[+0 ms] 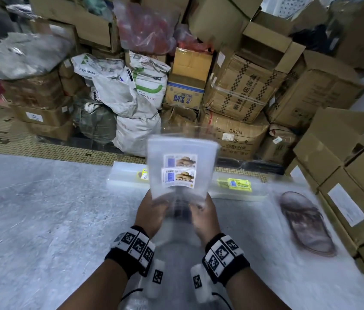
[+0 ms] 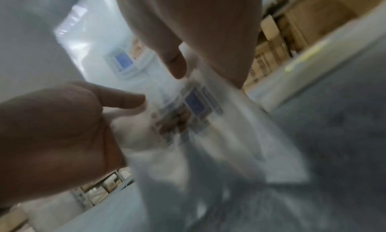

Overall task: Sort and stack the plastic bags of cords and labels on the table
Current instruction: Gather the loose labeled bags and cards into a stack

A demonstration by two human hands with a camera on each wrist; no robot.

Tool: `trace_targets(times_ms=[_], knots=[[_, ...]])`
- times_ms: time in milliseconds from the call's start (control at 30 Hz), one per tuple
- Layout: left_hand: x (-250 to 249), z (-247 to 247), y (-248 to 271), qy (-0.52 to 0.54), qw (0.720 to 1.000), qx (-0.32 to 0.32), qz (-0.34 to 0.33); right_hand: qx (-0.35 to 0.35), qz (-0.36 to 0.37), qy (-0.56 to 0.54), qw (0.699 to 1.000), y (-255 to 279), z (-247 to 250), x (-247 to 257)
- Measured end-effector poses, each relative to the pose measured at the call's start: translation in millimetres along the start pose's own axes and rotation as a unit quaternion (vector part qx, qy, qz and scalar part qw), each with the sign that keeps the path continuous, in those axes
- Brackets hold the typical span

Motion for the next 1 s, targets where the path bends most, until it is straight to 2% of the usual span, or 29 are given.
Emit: trace_targets(times_ms=[67, 133, 300, 400, 533, 667, 733, 833, 1000], knots=[[-8, -3, 2, -0.001, 0.998, 0.055, -0.006, 0.048, -0.031, 0.021, 0.998, 4, 0, 2], [-3, -5, 7, 0.04, 0.995, 0.091, 0.018, 0.086, -0.09, 0.018, 0.992, 11, 1, -12], [75, -17, 53, 0.171, 0.967, 0.116, 0.15, 0.102, -0.208, 0.033, 0.972, 40, 12, -100], [112, -19, 81, 0.185, 0.958, 0.101, 0.193, 0.11, -0.255, -0.012, 0.961, 71, 15, -122], [119, -14, 100, 0.15, 0.97, 0.101, 0.162, 0.133, -0.27, -0.075, 0.951, 93, 16, -131], [115, -15, 106, 0.17, 0.963, 0.124, 0.171, 0.144, -0.279, -0.107, 0.943, 90, 23, -126], [117, -20, 112, 0.191, 0.953, 0.155, 0.175, 0.134, -0.27, -0.084, 0.95, 73, 30, -110], [124, -24, 117, 0.222, 0.941, 0.17, 0.192, 0.077, -0.247, -0.085, 0.962, 37, 42, -84], [103, -32, 119, 0.236, 0.938, 0.202, 0.155, 0.046, -0.243, -0.059, 0.967, -9, 40, -63]])
Point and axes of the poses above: each hand's wrist, its own y-axis away from the middle knuckle, its own z-axis out of the back of the hand, x = y × z, the point moved 10 cm from there along -y, towards the middle knuckle, and after that the axes turned 8 degrees about -y, right-handed, at the moved point
